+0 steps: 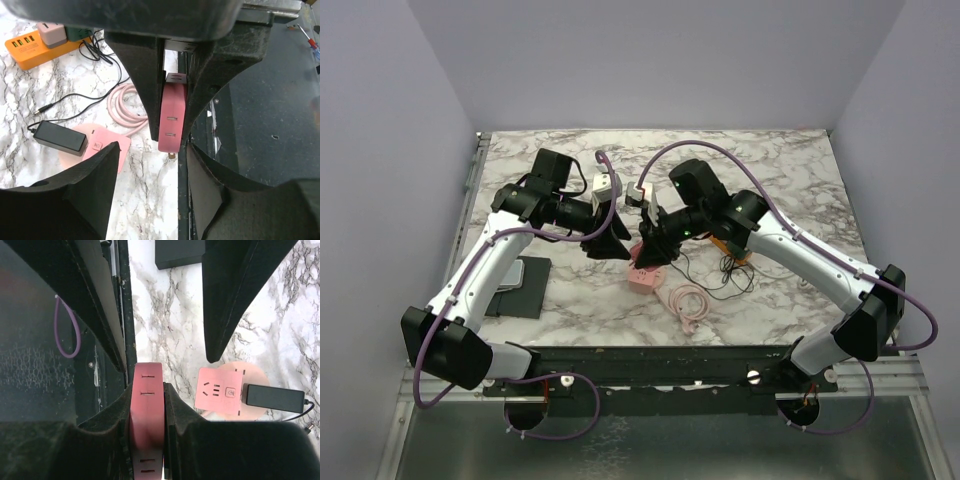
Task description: Insert the plug
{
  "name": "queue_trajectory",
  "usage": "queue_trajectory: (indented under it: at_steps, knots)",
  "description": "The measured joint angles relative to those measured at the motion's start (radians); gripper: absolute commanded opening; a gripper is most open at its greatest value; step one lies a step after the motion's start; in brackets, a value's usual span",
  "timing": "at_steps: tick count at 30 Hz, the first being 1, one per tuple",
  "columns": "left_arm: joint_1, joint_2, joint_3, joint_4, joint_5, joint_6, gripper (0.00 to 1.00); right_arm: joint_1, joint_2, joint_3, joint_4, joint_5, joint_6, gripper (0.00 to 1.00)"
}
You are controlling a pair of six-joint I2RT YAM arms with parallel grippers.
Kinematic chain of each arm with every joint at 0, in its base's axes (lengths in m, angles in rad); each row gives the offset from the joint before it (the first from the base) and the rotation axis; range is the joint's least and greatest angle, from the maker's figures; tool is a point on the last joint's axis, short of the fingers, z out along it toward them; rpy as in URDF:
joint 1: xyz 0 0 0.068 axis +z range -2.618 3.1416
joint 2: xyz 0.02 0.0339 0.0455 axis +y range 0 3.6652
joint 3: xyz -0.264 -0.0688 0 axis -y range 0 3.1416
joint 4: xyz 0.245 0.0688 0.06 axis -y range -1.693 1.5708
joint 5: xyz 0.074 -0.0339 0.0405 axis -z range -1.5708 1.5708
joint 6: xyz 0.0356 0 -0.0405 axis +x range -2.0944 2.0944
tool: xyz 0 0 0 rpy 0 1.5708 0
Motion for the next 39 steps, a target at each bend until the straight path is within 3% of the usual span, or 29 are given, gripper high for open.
queue_trajectory:
  at_steps: [3,11,13,15,16,20,26,31,39]
  knots:
    - [0.0,0.0,-0.002,0.0,0.009,-0.001,0.54,0.0,0.002,0.0,0.003,-0.004,0.002,0.01]
    - [-0.006,0.0,-0.005,0.0,0.025,-0.001,0.32,0.0,0.02,0.008,0.06,-0.023,0.027,0.08]
    - [-0.006,0.0,-0.005,-0.002,0.029,-0.001,0.21,-0.001,0.022,0.008,0.067,-0.023,0.036,0.1]
    - [-0.006,0.0,-0.005,-0.007,0.037,-0.004,0.03,-0.003,0.023,0.008,0.069,-0.022,0.043,0.14]
    - [-0.006,0.0,-0.005,-0.007,0.038,0.0,0.0,-0.004,0.023,0.007,0.071,-0.025,0.046,0.18]
    - [-0.004,-0.002,-0.005,-0.012,0.036,0.003,0.0,-0.006,0.01,-0.024,0.108,-0.023,0.067,0.33]
    - [-0.013,-0.002,-0.003,-0.011,0.041,-0.013,0.0,-0.002,-0.088,-0.164,0.253,-0.022,0.112,0.37]
    - [-0.017,-0.002,0.006,0.004,0.063,-0.048,0.0,-0.003,-0.154,-0.254,0.388,-0.021,0.166,0.35]
    - [-0.013,-0.005,0.009,0.026,0.059,-0.113,0.0,-0.015,-0.182,-0.353,0.575,-0.02,0.272,0.2]
